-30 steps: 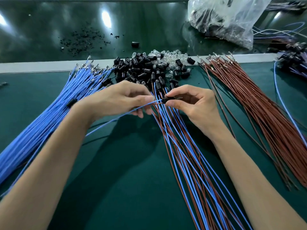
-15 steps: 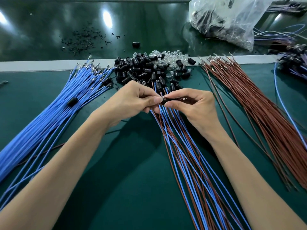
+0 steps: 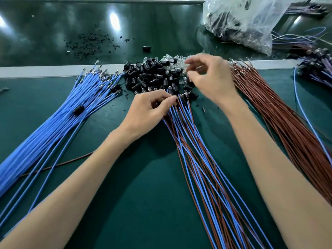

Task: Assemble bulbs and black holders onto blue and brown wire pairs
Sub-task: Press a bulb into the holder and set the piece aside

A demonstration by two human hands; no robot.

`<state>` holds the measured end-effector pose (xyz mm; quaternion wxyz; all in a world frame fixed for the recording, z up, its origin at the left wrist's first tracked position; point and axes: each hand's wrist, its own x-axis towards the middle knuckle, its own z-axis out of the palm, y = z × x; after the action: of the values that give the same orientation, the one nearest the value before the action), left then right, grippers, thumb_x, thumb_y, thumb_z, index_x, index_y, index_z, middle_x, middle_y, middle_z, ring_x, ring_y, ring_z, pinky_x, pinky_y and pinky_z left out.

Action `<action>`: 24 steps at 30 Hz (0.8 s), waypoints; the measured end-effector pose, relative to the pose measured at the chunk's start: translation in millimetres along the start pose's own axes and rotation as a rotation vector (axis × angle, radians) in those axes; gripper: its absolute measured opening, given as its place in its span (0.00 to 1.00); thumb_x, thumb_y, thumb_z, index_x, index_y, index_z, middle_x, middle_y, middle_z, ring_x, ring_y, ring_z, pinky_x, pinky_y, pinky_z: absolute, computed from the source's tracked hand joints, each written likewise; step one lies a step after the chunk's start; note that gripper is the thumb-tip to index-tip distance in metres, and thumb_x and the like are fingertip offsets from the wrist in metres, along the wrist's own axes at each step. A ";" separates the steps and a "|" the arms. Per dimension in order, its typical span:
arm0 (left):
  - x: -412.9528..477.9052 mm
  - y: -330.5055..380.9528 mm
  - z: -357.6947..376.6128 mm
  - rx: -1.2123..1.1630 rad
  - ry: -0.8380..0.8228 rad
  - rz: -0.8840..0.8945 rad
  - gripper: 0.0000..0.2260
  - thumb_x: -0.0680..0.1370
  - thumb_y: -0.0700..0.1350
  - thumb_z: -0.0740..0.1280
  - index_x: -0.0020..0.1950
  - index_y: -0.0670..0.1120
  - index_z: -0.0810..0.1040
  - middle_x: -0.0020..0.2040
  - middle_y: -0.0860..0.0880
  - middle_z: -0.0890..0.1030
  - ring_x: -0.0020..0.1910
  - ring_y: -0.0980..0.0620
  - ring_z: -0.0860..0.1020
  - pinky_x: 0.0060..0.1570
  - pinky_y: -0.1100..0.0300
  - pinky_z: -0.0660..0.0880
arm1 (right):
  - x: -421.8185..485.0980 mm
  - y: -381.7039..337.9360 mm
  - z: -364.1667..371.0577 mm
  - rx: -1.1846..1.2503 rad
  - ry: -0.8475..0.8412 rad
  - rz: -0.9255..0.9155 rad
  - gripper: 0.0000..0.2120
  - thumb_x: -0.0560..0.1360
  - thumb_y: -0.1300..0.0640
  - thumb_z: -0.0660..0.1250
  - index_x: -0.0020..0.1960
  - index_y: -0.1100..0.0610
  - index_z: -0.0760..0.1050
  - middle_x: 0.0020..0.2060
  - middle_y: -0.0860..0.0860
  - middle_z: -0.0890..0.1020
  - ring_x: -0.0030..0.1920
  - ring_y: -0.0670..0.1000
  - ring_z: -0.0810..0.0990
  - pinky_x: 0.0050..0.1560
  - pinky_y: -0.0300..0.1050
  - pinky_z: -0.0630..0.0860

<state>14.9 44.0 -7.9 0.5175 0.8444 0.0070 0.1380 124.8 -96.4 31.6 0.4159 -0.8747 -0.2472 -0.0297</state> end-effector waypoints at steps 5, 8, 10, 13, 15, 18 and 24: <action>-1.2 -10.4 3.7 0.101 0.008 0.151 0.06 0.79 0.42 0.66 0.47 0.41 0.81 0.39 0.50 0.83 0.37 0.54 0.80 0.36 0.53 0.78 | 25.2 -1.3 31.2 -0.457 -0.233 0.149 0.15 0.72 0.62 0.66 0.57 0.53 0.80 0.57 0.56 0.80 0.57 0.57 0.78 0.57 0.47 0.76; -2.0 -12.5 4.9 0.054 0.010 0.147 0.05 0.79 0.42 0.65 0.47 0.44 0.80 0.36 0.55 0.82 0.33 0.60 0.79 0.36 0.58 0.78 | 23.6 -4.6 34.6 -0.491 -0.174 0.187 0.17 0.71 0.64 0.63 0.58 0.56 0.78 0.55 0.58 0.79 0.56 0.60 0.78 0.54 0.48 0.76; -2.3 -11.7 5.2 0.027 0.014 0.147 0.03 0.78 0.41 0.66 0.46 0.47 0.79 0.34 0.55 0.81 0.32 0.62 0.78 0.36 0.65 0.75 | 22.2 -3.4 34.5 -0.487 -0.184 0.164 0.15 0.72 0.65 0.64 0.57 0.57 0.78 0.55 0.58 0.79 0.56 0.59 0.78 0.54 0.49 0.76; -2.6 -9.7 4.7 -0.014 0.007 0.106 0.03 0.78 0.42 0.67 0.44 0.47 0.79 0.33 0.54 0.80 0.31 0.63 0.76 0.36 0.71 0.71 | 19.9 5.0 32.7 -0.453 -0.190 0.113 0.10 0.75 0.61 0.66 0.55 0.55 0.79 0.54 0.56 0.80 0.56 0.57 0.77 0.54 0.49 0.75; -2.7 -8.6 4.1 -0.028 0.008 0.075 0.04 0.78 0.41 0.68 0.43 0.47 0.79 0.32 0.53 0.81 0.31 0.62 0.76 0.36 0.69 0.72 | 18.7 10.0 31.5 -0.406 -0.165 0.104 0.07 0.75 0.58 0.68 0.53 0.53 0.80 0.52 0.55 0.82 0.55 0.55 0.78 0.55 0.49 0.75; -2.8 -7.6 4.1 -0.041 0.012 0.055 0.04 0.77 0.41 0.68 0.43 0.46 0.79 0.33 0.52 0.81 0.31 0.61 0.76 0.36 0.64 0.74 | 16.4 16.5 32.2 -0.344 -0.102 0.081 0.05 0.74 0.56 0.69 0.50 0.52 0.81 0.49 0.52 0.83 0.53 0.53 0.79 0.55 0.47 0.75; -2.9 -6.1 2.6 -0.049 0.008 0.031 0.04 0.78 0.42 0.68 0.44 0.43 0.81 0.34 0.49 0.82 0.32 0.59 0.76 0.37 0.57 0.76 | 12.9 21.9 30.1 -0.185 0.088 -0.041 0.03 0.75 0.60 0.68 0.47 0.58 0.81 0.46 0.52 0.83 0.48 0.51 0.79 0.51 0.40 0.71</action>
<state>13.5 44.1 -15.0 0.5357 0.8311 -0.0073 0.1493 141.4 -80.5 -0.3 0.3430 -0.9020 -0.2426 -0.0995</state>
